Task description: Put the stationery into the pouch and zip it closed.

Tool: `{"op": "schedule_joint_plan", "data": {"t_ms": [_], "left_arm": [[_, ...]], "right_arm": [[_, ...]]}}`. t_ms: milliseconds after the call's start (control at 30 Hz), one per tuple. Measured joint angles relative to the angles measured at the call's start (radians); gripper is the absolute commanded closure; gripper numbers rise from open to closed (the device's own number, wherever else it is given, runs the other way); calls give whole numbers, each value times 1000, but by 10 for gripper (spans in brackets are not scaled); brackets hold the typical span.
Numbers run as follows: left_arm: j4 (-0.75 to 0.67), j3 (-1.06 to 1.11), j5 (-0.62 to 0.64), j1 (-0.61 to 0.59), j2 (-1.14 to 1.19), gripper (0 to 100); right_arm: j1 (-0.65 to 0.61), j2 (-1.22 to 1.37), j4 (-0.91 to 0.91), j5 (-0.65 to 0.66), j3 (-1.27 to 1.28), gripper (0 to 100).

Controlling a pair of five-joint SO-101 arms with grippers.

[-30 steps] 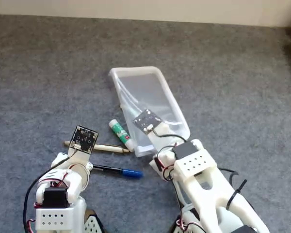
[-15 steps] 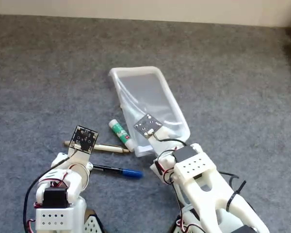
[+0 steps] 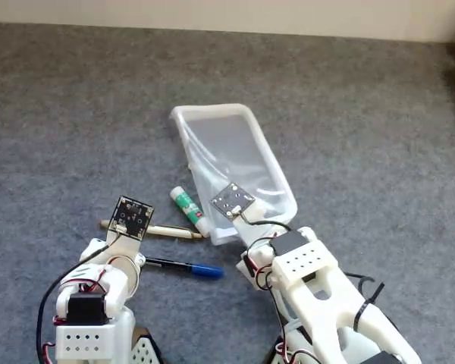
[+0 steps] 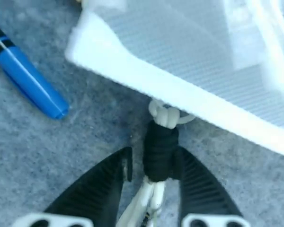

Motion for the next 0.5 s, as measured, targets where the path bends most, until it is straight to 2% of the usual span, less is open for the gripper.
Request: {"op": "schedule_joint_plan", "data": {"t_ms": [67, 300, 500], "left_arm": [[-2, 0, 0, 0, 0, 995], [-60, 0, 0, 0, 0, 995], [-74, -32, 0, 55, 0, 995]], "right_arm": [[2, 0, 0, 0, 0, 993], [2, -15, 0, 0, 0, 993], [-2, -230, 11, 0, 68, 993]]}}
